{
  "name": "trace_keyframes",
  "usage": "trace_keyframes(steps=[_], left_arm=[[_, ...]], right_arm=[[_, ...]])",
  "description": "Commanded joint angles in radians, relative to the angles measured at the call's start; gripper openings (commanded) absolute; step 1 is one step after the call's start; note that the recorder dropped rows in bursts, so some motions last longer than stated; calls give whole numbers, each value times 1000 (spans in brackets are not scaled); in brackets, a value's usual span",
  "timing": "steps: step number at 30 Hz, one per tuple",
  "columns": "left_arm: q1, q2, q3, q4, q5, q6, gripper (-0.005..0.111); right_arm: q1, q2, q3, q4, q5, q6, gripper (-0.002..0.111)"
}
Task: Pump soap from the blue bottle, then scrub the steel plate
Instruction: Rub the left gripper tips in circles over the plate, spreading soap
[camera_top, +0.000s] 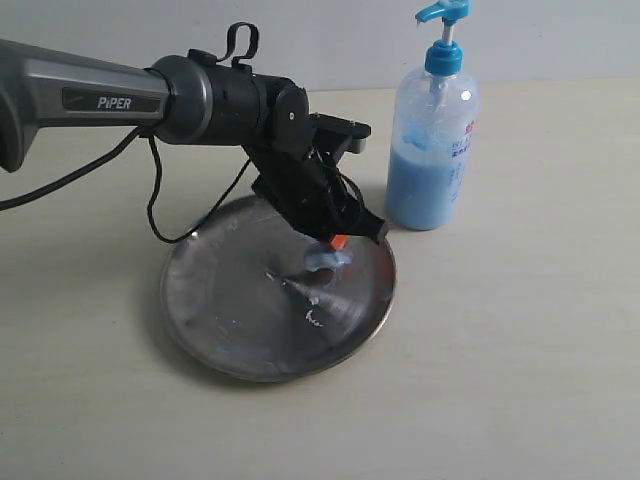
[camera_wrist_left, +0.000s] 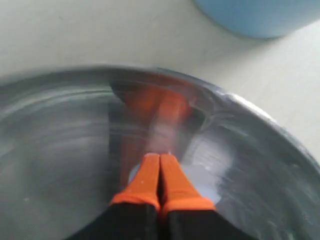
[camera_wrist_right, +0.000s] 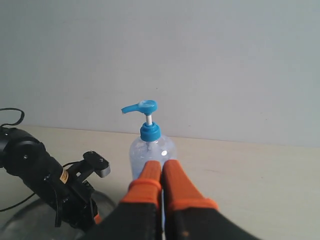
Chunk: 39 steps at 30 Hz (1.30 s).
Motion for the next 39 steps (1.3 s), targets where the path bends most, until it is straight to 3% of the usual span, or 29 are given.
trace_keyframes(steps=[1, 6, 19, 32, 39], left_arm=[[16, 10, 6, 114, 116, -23, 0], [14, 10, 6, 106, 197, -23, 0], [8, 10, 6, -258, 125, 89, 0], [8, 12, 6, -163, -3, 83, 0], [18, 12, 6, -54, 43, 79, 0]], right_arm=[[0, -4, 2, 4, -2, -9, 4], [0, -4, 2, 4, -2, -9, 4], [0, -4, 2, 6, -3, -9, 4], [0, -4, 2, 8, 0, -9, 4], [0, -4, 2, 8, 0, -9, 4]])
